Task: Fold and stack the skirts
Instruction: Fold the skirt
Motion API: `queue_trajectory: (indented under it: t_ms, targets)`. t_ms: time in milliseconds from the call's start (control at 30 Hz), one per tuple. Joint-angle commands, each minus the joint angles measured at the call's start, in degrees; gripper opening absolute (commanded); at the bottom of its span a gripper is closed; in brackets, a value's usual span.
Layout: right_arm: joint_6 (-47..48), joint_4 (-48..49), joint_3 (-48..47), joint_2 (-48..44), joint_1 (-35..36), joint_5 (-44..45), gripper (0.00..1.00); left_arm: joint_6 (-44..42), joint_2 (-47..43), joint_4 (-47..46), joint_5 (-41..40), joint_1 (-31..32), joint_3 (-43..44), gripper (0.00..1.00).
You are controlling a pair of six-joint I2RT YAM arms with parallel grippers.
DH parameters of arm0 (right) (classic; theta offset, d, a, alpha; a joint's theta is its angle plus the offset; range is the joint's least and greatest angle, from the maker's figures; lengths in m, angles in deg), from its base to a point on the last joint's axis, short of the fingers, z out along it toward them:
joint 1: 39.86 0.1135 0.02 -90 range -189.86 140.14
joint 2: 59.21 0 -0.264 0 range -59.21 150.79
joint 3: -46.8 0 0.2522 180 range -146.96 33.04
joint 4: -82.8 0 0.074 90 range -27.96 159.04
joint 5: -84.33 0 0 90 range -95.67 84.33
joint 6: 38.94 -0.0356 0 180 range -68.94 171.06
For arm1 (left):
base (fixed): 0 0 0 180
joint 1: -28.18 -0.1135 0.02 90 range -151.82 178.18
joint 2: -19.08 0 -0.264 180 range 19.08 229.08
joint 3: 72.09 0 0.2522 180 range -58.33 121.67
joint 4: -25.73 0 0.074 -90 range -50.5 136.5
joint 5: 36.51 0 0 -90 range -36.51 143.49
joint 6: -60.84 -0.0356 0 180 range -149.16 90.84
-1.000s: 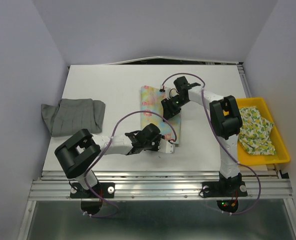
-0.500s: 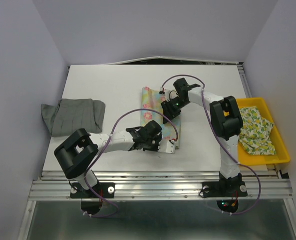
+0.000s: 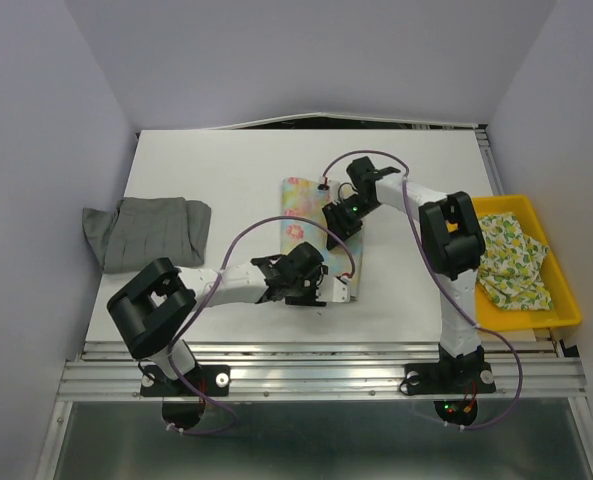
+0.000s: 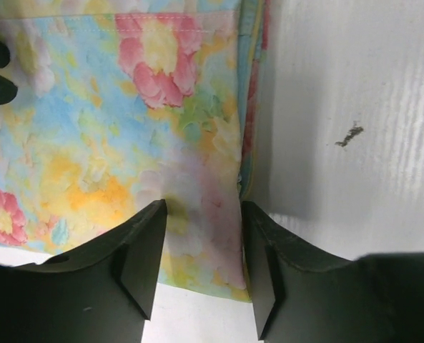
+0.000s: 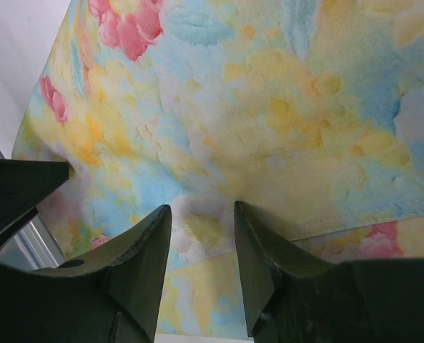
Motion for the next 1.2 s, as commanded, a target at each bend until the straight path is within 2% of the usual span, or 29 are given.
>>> queue_trajectory:
  t_ms: [0, 167, 267, 300, 367, 567, 900, 1167]
  targets:
    - [0.8, -4.4, 1.5, 6.0, 0.3, 7.8, 0.47, 0.3, -3.5, -5.2, -5.1, 0.8, -3.6, 0.59]
    - [-2.0, -5.0, 0.1, 8.7, 0.3, 10.0, 0.44, -0.8, -9.0, -8.8, -10.3, 1.2, -10.1, 0.66]
    - [-4.6, -5.7, -1.0, 9.8, 0.3, 11.1, 0.41, -1.2, -13.5, -8.7, -10.1, 1.2, -13.2, 0.69]
    - [-5.3, -5.6, -1.0, 10.0, 0.3, 11.1, 0.40, -0.7, -14.4, -8.9, -10.2, 1.4, -13.9, 0.79]
    - [-6.8, -5.5, -1.0, 10.2, 0.3, 10.9, 0.39, 0.1, -15.1, -9.4, -11.6, 2.7, -15.1, 0.79]
    - [-8.5, -5.4, 0.0, 11.5, 0.8, 12.7, 0.38, 1.6, -7.7, -17.7, -21.0, 5.6, -17.0, 0.80]
    - [-10.7, -4.5, 2.6, 11.9, 1.3, 16.5, 0.37, 3.7, 0.0, -22.9, -20.1, 10.9, -13.2, 0.80]
    - [-11.2, -3.9, 4.7, 11.5, 2.4, 17.5, 0.37, 6.1, 5.3, -24.1, -20.4, 12.1, -8.3, 0.80]
